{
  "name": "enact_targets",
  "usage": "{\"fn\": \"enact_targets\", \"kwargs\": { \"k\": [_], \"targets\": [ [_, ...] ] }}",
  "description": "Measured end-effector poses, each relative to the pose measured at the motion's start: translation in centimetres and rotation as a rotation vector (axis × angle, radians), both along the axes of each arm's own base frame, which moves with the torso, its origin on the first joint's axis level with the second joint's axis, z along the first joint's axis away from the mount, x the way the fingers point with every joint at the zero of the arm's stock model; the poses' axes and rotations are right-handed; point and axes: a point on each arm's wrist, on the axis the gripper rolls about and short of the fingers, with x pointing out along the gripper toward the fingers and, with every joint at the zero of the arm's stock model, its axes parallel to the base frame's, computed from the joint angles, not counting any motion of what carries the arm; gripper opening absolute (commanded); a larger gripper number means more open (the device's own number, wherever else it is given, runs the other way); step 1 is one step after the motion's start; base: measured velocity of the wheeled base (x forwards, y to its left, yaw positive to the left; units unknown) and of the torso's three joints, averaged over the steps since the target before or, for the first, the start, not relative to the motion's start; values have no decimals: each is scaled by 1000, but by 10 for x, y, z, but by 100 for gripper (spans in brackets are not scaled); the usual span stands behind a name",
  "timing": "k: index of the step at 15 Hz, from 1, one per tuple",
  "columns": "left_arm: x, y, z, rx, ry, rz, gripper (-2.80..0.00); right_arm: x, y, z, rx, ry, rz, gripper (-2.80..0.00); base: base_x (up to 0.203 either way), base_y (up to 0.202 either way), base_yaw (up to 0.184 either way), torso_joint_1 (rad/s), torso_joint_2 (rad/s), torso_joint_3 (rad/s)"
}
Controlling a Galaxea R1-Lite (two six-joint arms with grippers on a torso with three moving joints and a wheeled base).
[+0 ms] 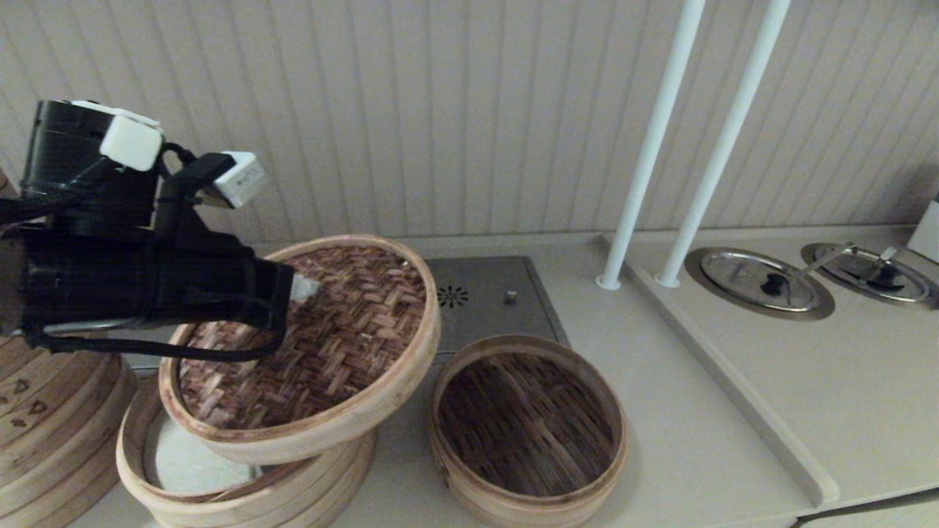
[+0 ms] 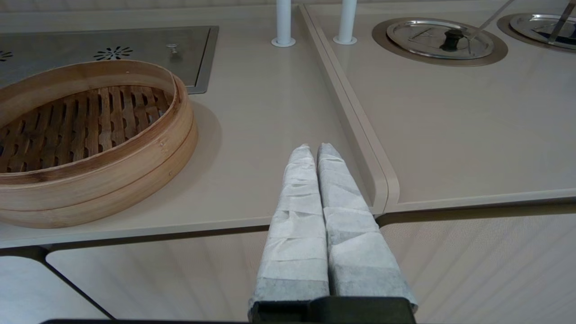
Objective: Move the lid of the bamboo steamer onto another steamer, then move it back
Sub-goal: Put the steamer
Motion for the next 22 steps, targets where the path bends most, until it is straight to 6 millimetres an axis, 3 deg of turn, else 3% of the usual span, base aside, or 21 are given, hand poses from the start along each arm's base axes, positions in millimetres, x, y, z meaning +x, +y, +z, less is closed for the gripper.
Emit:
{"fn": "enact_targets", "kwargs": {
  "k": [5, 12, 15, 22],
  "targets": [
    [16, -67, -9, 16, 17, -40, -280, 0, 0, 0, 0, 0, 0, -280, 0, 0, 0, 0, 0, 0],
    [23, -152, -40, 51, 43, -126, -280, 0, 0, 0, 0, 0, 0, -280, 0, 0, 0, 0, 0, 0],
    [22, -173, -58, 79, 72, -158, -280, 0, 0, 0, 0, 0, 0, -280, 0, 0, 0, 0, 0, 0],
    [32, -198, -98, 136, 99, -138, -280, 0, 0, 0, -1, 0, 0, -280, 0, 0, 0, 0, 0, 0]
  ]
}}
